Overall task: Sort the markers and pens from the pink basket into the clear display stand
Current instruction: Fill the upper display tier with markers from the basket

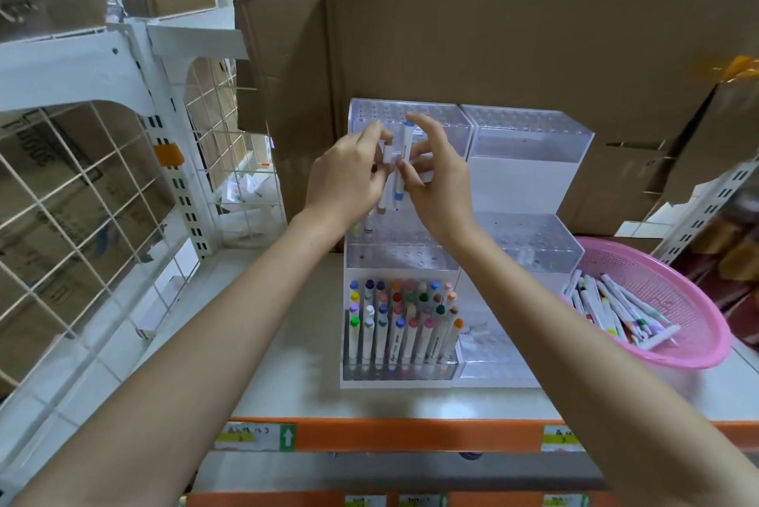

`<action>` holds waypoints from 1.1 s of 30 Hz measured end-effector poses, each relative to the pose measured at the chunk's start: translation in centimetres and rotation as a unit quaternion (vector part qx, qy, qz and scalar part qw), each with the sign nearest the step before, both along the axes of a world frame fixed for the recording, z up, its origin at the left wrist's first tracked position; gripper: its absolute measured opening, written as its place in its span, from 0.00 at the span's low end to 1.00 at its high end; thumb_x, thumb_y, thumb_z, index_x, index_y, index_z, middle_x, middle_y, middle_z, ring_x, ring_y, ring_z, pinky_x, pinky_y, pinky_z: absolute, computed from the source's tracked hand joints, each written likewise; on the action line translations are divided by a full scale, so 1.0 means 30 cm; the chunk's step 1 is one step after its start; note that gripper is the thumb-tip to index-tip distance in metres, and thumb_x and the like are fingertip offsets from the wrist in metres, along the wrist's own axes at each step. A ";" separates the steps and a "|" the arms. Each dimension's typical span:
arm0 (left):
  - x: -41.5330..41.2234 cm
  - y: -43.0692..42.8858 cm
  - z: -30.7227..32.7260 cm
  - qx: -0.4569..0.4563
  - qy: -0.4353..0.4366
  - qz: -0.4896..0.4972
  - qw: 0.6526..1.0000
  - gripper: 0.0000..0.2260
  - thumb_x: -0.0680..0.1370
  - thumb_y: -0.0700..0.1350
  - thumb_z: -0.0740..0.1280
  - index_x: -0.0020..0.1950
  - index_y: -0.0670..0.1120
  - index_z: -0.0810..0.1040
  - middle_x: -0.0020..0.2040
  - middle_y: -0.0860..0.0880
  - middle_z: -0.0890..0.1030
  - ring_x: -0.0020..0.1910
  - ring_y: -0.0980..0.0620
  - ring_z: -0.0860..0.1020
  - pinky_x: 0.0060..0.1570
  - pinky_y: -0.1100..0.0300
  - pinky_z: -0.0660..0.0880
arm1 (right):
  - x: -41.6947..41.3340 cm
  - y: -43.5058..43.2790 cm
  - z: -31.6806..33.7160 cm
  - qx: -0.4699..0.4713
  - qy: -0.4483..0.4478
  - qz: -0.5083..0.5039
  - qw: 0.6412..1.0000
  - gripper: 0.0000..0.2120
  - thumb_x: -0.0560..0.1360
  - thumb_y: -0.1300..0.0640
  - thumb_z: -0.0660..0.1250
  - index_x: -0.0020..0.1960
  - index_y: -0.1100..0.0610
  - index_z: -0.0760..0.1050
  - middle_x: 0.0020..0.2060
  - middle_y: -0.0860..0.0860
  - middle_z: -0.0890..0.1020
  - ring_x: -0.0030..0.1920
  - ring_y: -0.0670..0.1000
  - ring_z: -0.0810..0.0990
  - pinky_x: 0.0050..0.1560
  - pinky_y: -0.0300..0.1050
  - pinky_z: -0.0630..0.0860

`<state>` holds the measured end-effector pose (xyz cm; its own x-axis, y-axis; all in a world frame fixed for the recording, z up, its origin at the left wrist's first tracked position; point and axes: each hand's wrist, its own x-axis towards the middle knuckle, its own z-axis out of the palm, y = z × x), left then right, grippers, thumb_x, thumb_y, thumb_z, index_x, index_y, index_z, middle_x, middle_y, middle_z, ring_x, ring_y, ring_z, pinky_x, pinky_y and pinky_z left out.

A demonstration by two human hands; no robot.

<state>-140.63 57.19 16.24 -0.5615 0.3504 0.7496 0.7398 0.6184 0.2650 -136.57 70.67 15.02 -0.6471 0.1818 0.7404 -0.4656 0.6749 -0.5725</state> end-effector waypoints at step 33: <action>0.001 -0.028 -0.033 -0.085 0.047 -0.016 0.995 0.10 0.69 0.42 0.75 0.47 0.44 0.77 0.47 0.48 0.78 0.48 0.47 0.76 0.45 0.58 0.65 | 0.005 -0.006 -0.013 0.001 -0.010 -0.001 1.000 0.24 0.75 0.65 0.67 0.69 0.54 0.67 0.40 0.52 0.77 0.38 0.48 0.80 0.40 0.43 0.80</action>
